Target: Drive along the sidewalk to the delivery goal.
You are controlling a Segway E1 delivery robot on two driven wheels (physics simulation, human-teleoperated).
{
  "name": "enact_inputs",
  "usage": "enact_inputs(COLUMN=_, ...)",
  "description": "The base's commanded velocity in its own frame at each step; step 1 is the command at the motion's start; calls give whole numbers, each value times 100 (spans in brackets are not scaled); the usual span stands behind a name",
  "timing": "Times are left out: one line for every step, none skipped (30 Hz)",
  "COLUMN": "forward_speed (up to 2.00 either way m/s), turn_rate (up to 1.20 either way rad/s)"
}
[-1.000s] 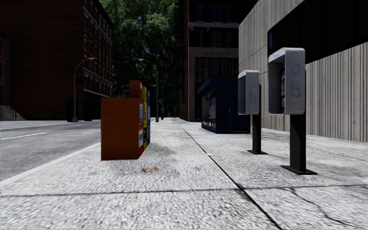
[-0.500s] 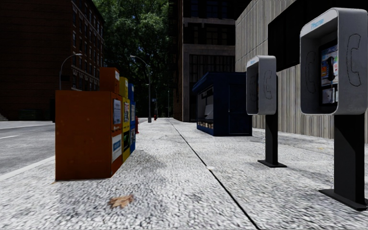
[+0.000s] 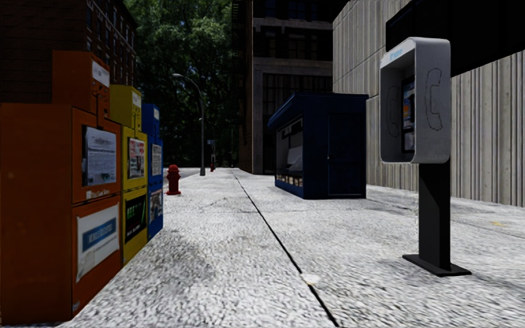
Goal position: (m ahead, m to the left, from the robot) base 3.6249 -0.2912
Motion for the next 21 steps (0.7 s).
enact_inputs(forward_speed=190, turn_rate=-27)
enact_inputs(forward_speed=190, turn_rate=-27)
enact_inputs(forward_speed=190, turn_rate=-27)
enact_inputs(forward_speed=190, turn_rate=-27)
enact_inputs(forward_speed=190, turn_rate=-27)
enact_inputs(forward_speed=190, turn_rate=-27)
enact_inputs(forward_speed=190, turn_rate=-27)
enact_inputs(forward_speed=190, turn_rate=-27)
enact_inputs(forward_speed=190, turn_rate=-27)
enact_inputs(forward_speed=190, turn_rate=-25)
enact_inputs(forward_speed=190, turn_rate=-16)
enact_inputs(forward_speed=190, turn_rate=-16)
enact_inputs(forward_speed=167, turn_rate=0)
enact_inputs(forward_speed=168, turn_rate=0)
enact_inputs(forward_speed=168, turn_rate=0)
enact_inputs(forward_speed=169, turn_rate=0)
enact_inputs(forward_speed=169, turn_rate=0)
enact_inputs(forward_speed=170, turn_rate=0)
enact_inputs(forward_speed=170, turn_rate=0)
enact_inputs(forward_speed=170, turn_rate=0)
enact_inputs(forward_speed=170, turn_rate=0)
